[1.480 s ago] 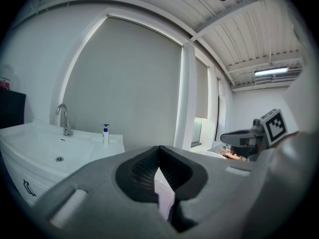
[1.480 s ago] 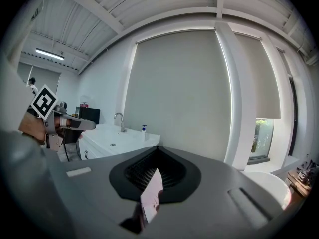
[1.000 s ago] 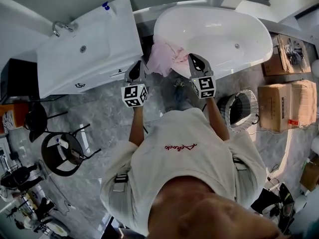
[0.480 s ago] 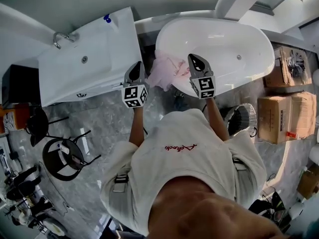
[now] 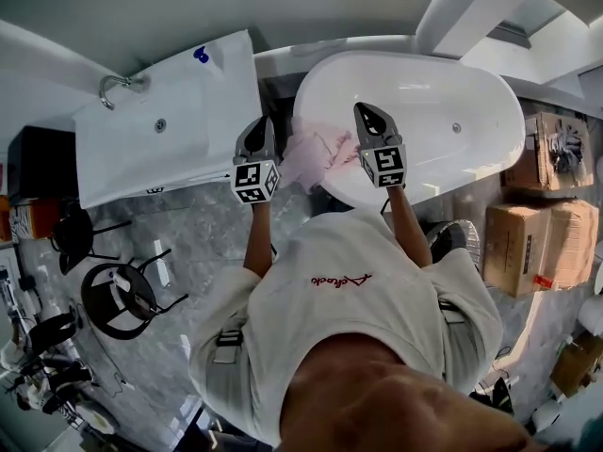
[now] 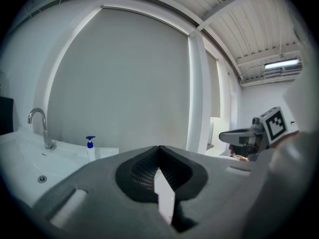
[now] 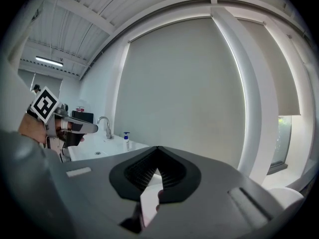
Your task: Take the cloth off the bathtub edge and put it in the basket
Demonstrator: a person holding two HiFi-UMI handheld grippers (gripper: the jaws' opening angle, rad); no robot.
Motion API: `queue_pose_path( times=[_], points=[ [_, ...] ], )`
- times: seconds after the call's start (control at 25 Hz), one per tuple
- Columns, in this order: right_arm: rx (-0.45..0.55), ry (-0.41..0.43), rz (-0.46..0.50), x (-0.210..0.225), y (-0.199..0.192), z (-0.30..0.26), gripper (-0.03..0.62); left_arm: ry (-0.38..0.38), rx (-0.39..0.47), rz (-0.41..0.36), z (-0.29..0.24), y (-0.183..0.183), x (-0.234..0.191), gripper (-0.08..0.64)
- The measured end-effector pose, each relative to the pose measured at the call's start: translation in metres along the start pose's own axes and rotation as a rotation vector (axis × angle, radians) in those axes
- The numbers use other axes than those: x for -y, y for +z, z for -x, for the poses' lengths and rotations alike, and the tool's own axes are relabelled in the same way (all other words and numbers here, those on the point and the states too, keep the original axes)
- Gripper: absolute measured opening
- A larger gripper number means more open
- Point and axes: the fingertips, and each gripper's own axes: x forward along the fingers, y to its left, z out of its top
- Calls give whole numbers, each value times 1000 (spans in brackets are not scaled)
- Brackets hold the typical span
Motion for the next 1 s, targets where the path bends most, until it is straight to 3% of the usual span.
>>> queue_pose_path(
  times=[0.28, 0.64, 1.0],
  points=[
    [-18, 42, -37, 22, -14, -35, 7, 26, -36, -14, -36, -3, -2, 0],
    [-57, 91, -65, 18, -33, -57, 7, 46, -97, 4, -49, -27, -10, 0],
    [-154, 66, -98, 4, -74, -83, 6, -12, -190, 48, -60, -72, -28, 0]
  ],
)
